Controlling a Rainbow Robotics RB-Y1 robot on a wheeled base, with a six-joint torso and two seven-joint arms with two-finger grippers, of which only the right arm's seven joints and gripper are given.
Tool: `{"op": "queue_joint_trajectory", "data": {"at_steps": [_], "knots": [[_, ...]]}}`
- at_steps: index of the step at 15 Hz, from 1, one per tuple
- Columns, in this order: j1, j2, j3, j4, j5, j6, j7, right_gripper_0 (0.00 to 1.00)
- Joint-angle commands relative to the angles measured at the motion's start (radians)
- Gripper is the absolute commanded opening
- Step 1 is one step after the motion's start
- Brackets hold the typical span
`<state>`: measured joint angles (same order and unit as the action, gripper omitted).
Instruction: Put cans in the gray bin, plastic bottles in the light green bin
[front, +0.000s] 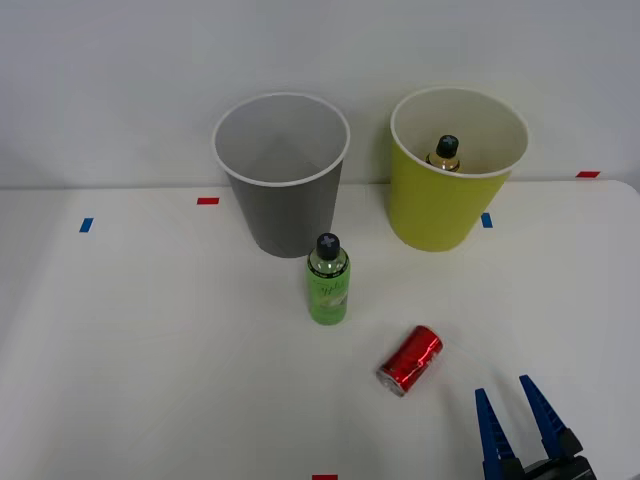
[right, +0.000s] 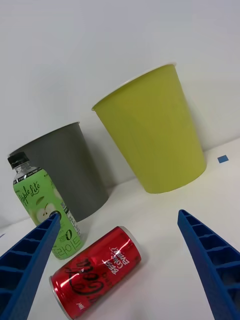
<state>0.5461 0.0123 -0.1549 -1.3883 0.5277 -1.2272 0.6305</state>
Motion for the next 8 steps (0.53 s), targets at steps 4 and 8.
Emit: {"op": "queue_joint_trajectory", "data": {"at_steps": [4,8], "knots": [[0.000,0.000,0.000,0.000,0.000,0.000,0.000,0.81],[0.000,0.000,0.000,0.000,0.000,0.000,0.000,0.81]]}}
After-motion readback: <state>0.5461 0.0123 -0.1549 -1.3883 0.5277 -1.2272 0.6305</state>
